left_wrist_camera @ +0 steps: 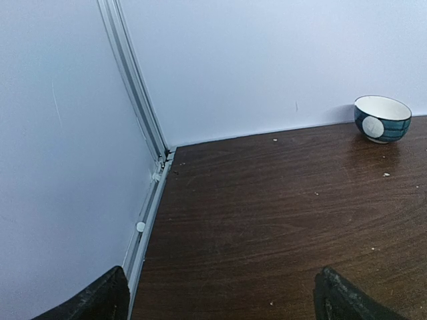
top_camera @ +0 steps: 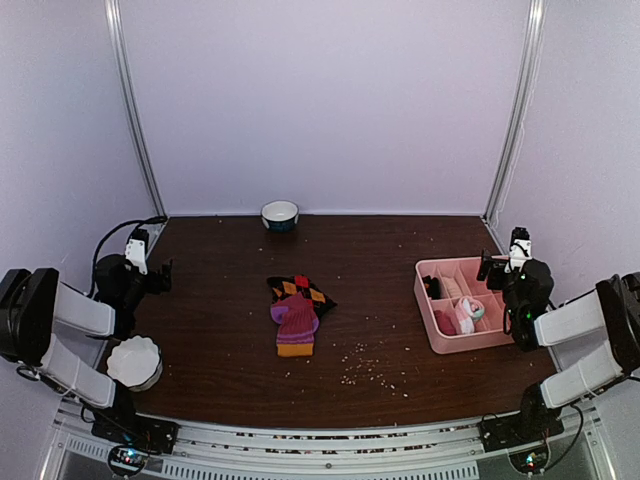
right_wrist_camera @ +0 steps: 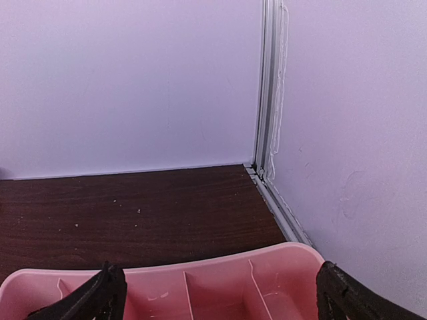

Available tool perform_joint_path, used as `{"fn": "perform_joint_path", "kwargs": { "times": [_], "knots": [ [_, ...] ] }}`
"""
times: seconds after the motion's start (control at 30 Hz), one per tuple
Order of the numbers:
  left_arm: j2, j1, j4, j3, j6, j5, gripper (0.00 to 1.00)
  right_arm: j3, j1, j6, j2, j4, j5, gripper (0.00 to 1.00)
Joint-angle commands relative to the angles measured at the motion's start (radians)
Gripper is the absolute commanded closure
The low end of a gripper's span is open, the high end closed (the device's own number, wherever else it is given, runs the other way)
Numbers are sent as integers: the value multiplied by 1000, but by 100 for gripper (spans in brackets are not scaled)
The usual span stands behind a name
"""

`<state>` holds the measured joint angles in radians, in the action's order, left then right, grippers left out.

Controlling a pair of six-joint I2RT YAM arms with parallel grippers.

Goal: Roll the socks
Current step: Pick up the sock from the center of the board.

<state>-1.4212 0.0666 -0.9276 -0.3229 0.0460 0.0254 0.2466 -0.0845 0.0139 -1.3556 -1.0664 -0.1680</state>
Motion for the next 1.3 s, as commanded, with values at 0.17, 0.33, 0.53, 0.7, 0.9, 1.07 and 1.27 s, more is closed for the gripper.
{"fn": "perform_joint_path", "kwargs": {
  "times": [0.17, 0.33, 0.53, 0.7, 0.9, 1.07, 1.27],
  "knots": [
    [-3, 7, -73, -15, -11, 1, 2, 18, 5, 17, 15, 15, -35, 1],
    [72, 7, 117, -97, 12, 54, 2, 165, 5, 86, 164, 395, -209, 0],
    [140, 7, 823, -427, 149, 104, 2, 406, 7, 195, 228, 796, -193, 0],
    [132, 6, 1102, -606, 210, 99, 2, 610, 11, 367, 153, 1107, 15, 0],
    [152, 6, 1256, -652, 254, 152, 2, 619, -224, 248, 125, 1073, 81, 1],
    [140, 6, 1379, -672, 291, 197, 2, 672, -509, 225, 42, 1110, -65, 3],
    [145, 6, 1470, -662, 335, 249, 2, 837, -812, 249, -196, 1178, -153, 9]
  ]
}}
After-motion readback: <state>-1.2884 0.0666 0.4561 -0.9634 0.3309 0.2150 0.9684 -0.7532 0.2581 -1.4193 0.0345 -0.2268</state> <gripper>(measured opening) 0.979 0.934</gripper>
